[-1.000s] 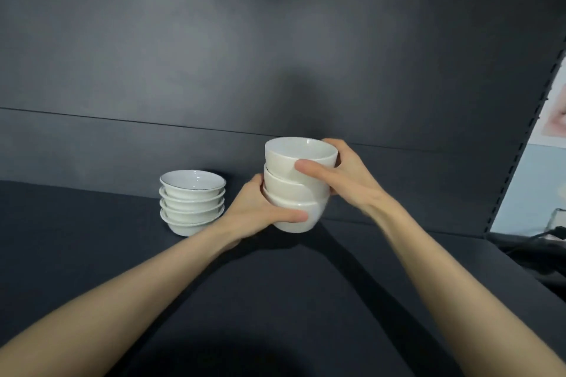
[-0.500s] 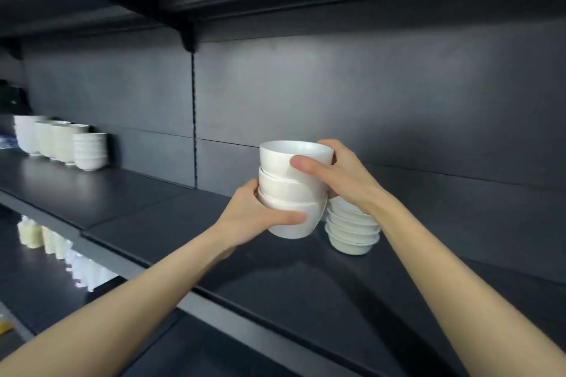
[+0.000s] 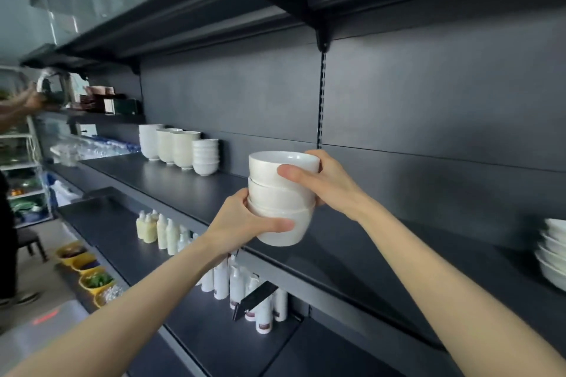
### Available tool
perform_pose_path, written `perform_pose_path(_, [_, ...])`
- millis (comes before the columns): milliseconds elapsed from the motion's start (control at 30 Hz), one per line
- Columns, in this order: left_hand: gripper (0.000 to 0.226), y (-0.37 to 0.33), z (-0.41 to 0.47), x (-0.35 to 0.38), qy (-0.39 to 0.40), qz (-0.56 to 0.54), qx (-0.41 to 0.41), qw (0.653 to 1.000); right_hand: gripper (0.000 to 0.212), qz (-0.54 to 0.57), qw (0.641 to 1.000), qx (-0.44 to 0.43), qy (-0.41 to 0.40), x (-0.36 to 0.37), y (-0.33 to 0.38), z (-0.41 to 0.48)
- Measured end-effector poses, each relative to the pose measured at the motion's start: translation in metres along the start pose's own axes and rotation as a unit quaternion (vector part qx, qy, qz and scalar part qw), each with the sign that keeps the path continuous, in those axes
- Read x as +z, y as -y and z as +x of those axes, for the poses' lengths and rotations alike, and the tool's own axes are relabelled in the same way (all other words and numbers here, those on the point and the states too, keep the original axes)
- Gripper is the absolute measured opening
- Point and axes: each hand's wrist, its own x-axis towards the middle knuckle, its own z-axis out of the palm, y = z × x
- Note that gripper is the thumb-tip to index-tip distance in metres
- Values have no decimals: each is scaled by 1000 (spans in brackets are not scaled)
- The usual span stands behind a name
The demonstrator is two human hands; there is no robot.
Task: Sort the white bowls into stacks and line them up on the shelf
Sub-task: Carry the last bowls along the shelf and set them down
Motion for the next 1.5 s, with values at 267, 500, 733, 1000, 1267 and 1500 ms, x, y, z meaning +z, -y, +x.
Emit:
perform_pose_path(267, [65, 66, 91, -87, -21, -13, -9, 1000, 53, -29, 999, -3, 16, 86, -26, 122])
perform_pose_path(500, [60, 118, 174, -173, -34, -8, -23, 999, 28, -20, 999, -1, 45, 166, -39, 225])
perform_pose_path(733, [61, 173, 268, -236, 17, -23, -4, 1000, 26, -43, 999, 12, 9, 225, -58, 314])
perform_pose_path(1000, [53, 236, 363, -283, 148, -34, 12, 988, 25, -72, 993, 61, -73, 280, -100, 383])
perform_pose_path(1267, [52, 268, 436, -268, 265, -62, 28, 962, 54, -100, 972, 129, -172, 278, -149, 426])
perform_pose_path(1500, [54, 292, 481, -242, 289, -64, 25, 955, 50, -113, 963, 145, -197, 262, -181, 455])
